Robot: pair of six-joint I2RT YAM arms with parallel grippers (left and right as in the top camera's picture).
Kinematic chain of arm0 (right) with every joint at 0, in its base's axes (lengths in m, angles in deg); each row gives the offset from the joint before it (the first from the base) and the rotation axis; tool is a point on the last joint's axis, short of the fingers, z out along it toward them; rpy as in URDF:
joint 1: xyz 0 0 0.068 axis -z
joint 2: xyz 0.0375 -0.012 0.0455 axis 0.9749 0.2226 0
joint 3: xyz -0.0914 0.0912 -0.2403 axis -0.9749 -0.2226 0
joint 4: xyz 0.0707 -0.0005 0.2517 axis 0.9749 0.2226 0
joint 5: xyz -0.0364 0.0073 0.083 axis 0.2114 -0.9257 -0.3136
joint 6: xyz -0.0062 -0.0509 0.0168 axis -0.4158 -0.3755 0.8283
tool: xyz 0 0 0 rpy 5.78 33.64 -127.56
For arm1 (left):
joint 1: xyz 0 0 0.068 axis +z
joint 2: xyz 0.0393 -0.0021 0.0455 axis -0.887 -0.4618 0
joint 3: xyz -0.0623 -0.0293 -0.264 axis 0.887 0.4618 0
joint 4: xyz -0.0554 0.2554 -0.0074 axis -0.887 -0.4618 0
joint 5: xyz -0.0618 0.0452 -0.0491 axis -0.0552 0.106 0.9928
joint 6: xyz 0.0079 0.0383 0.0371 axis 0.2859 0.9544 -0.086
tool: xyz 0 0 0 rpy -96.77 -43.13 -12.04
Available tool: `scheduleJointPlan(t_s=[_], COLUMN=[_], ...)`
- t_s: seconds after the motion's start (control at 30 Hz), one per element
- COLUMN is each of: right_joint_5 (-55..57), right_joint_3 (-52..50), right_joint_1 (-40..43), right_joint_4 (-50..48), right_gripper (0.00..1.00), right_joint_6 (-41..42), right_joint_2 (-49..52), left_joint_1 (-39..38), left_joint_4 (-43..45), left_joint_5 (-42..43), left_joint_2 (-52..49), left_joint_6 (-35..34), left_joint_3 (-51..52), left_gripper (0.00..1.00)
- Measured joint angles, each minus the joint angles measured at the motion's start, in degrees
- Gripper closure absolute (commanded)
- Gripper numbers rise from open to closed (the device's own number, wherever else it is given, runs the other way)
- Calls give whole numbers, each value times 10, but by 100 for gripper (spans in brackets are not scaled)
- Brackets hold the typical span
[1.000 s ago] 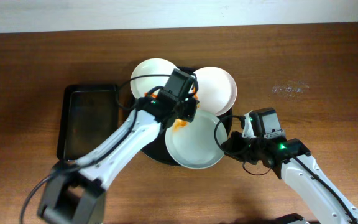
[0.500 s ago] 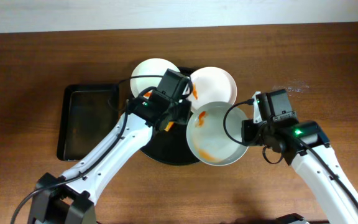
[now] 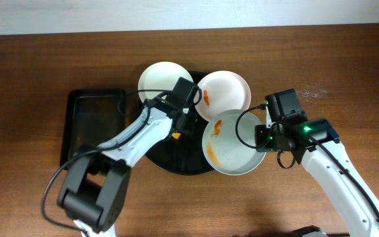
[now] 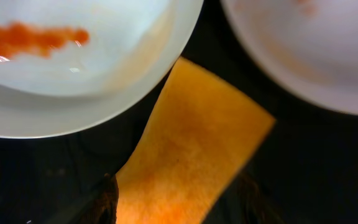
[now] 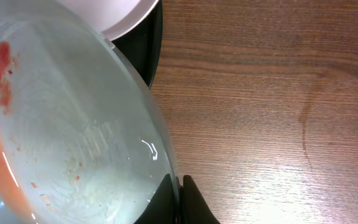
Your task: Clean dirty plates on tray and stack at the side
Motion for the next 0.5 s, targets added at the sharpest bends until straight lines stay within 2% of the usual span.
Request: scheduleJointPlan(t_s=[0.03, 0.07, 0.1, 0.23, 0.4, 0.5], right_joint_5=[2, 3, 3, 3, 3, 3], right_joint_3=[0, 0, 0, 0, 0, 0], right_joint_1=[0, 0, 0, 0, 0, 0], right_joint_4=[1, 1, 0, 0, 0, 0], right_gripper=[96, 96, 96, 96, 96, 96], right_joint_6=[0, 0, 0, 0, 0, 0], right_joint_2=[0, 0, 0, 0, 0, 0], left_joint_1=[0, 0, 0, 0, 1, 21], left_joint_4=[1, 1, 1, -14, -86, -104], left_joint_5=[-4, -7, -9, -11, 5, 136], left_joint_2=[-14, -21, -22, -18, 66, 102], left_joint_6=[2, 5, 4, 8, 8, 8], left_joint_3=[0, 0, 0, -5, -6, -7], left_gripper=[73, 85, 91, 96, 94, 94])
